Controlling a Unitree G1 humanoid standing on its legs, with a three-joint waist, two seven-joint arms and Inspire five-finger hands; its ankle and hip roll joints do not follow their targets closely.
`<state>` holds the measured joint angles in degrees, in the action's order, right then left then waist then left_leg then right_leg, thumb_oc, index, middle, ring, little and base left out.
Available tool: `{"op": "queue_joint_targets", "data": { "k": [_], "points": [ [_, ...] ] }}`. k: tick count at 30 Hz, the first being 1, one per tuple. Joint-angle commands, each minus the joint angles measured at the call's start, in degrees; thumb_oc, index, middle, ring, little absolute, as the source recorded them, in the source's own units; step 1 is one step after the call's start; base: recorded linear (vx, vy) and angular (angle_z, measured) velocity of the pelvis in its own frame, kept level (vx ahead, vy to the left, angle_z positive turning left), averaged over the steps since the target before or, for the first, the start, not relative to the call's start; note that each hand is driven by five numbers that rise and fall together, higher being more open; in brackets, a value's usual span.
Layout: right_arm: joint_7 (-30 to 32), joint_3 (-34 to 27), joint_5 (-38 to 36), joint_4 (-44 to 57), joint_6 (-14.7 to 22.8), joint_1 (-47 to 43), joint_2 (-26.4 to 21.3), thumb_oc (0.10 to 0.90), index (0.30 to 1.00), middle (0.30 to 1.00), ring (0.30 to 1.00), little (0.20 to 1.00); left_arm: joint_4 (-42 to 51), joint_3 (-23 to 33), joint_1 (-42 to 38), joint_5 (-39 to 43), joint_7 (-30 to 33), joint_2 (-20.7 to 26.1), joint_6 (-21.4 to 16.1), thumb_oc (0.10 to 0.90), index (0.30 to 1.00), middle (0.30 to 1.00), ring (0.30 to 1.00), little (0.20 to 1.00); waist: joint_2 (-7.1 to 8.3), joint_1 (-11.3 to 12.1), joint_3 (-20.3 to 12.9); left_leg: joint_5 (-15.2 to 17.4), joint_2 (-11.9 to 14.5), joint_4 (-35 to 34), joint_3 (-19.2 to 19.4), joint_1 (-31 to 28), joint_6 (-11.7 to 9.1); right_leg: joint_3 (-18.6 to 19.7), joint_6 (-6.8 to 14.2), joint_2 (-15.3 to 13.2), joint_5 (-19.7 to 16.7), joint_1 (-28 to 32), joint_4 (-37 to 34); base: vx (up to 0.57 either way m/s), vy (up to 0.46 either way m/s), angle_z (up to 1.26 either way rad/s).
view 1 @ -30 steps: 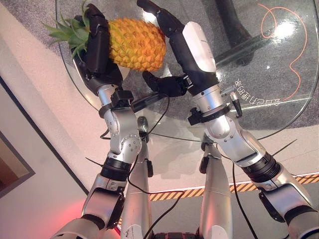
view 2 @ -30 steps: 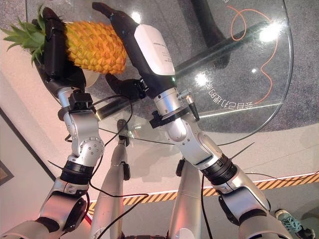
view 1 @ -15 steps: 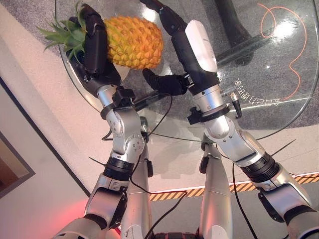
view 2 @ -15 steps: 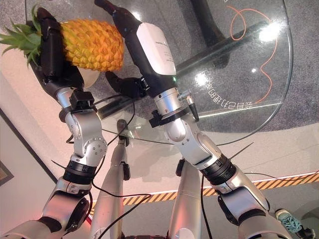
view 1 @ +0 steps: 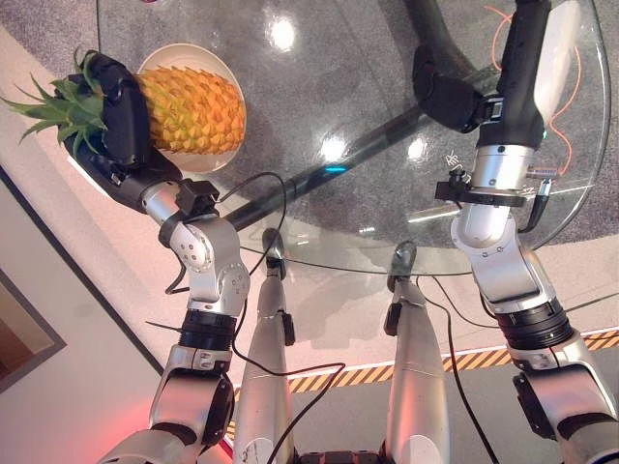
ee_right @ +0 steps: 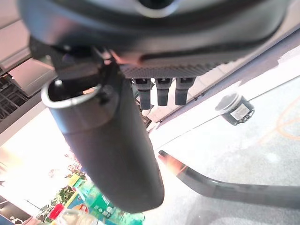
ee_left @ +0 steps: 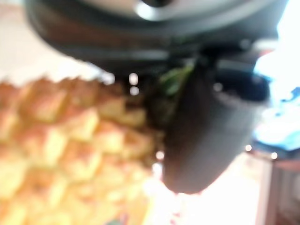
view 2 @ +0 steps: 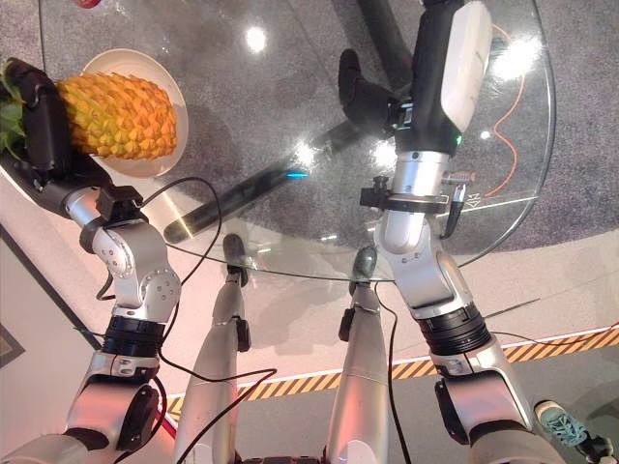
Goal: Pick up the fruit to the plate
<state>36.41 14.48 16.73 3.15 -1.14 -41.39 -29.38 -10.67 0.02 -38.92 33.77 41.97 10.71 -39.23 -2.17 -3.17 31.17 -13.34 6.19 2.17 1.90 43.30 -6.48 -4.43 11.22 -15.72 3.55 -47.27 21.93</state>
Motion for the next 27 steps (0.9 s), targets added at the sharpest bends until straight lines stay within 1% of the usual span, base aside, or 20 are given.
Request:
{"op": "queue_joint_targets", "data": {
  "k": [1, 9, 15, 22, 23, 25, 27],
  "points": [
    [1.7, -2.4, 0.6, 5.1, 5.4, -5.3, -0.8, 0.800, 0.900, 0.900, 0.900, 0.900, 4.8, 0.9, -8.1, -6.5, -1.9, 5.5, -8.0, 0.100, 0.300, 0.300, 0.300, 0.200, 3.17, 1.4, -1.4, 4.5, 1.8, 2.7, -1.3, -0.7, -1.8, -2.2, -0.4, 2.1, -11.5, 4.0, -12.3, 0.00, 0.000, -0.07],
    [3.5, -2.3, -0.1, 3.3, 4.7, -6.2, -1.2, 0.800, 0.900, 0.900, 0.900, 0.900, 3.4, 1.3, -8.9, -8.0, -0.9, 5.7, -8.4, 0.100, 0.300, 0.300, 0.300, 0.200, 3.00, 1.4, -1.4, 4.4, 1.8, 2.5, -1.1, -0.8, -2.0, -2.1, -0.6, 2.2, -11.2, 4.1, -12.3, 0.00, 0.001, -0.01],
    [6.2, -4.3, -0.3, 2.5, 5.6, -4.0, -1.3, 0.800, 0.900, 0.900, 0.900, 0.900, 3.6, 1.8, -8.2, -9.1, -0.2, 6.3, -9.1, 0.100, 0.300, 0.300, 0.300, 0.200, 3.04, 1.1, -1.4, 4.5, 1.8, 2.4, -1.1, -0.7, -2.0, -2.0, -0.6, 2.3, -11.1, 4.0, -12.3, 0.00, 0.000, 0.00],
    [9.3, -5.7, -0.4, 1.2, 5.0, -3.5, -1.3, 0.800, 0.900, 0.900, 0.900, 0.900, 3.2, 2.2, -8.4, -11.8, 1.8, 6.8, -8.9, 0.100, 0.300, 0.300, 0.300, 0.200, 3.09, 1.0, -1.4, 4.7, 1.8, 2.6, -1.1, -0.5, -2.0, -1.9, -0.7, 2.4, -11.0, 3.8, -12.2, 0.00, 0.000, 0.00],
    [10.8, -6.1, -1.2, 0.5, 4.8, -3.2, -1.5, 0.800, 0.900, 0.900, 0.900, 0.900, 2.7, 2.4, -8.5, -12.8, 2.7, 7.1, -9.0, 0.100, 0.300, 0.300, 0.300, 0.200, 3.07, 0.9, -1.4, 4.7, 1.9, 2.7, -1.0, -0.6, -2.0, -1.9, -0.7, 2.4, -11.0, 3.9, -12.2, 0.00, 0.000, 0.00],
    [11.8, -6.4, -2.1, 0.1, 4.7, -2.9, -1.7, 0.800, 0.900, 0.900, 0.900, 0.900, 2.4, 2.5, -8.5, -13.7, 3.4, 7.4, -9.1, 0.100, 0.300, 0.300, 0.300, 0.200, 3.09, 0.9, -1.4, 4.8, 1.9, 2.7, -1.0, -0.6, -2.1, -1.8, -0.7, 2.4, -11.0, 3.9, -12.2, 0.00, 0.000, 0.00],
    [13.8, -7.1, -4.7, -1.1, 5.0, -2.3, -1.5, 0.800, 0.900, 0.900, 0.900, 0.900, 1.3, 2.7, -8.8, -15.7, 4.8, 8.0, -9.3, 0.100, 0.300, 0.300, 0.300, 0.200, 3.13, 0.7, -1.4, 4.8, 2.0, 2.8, -0.9, -0.7, -2.1, -1.8, -0.7, 2.4, -10.9, 3.9, -12.1, 0.00, 0.000, 0.00]
  ]
}}
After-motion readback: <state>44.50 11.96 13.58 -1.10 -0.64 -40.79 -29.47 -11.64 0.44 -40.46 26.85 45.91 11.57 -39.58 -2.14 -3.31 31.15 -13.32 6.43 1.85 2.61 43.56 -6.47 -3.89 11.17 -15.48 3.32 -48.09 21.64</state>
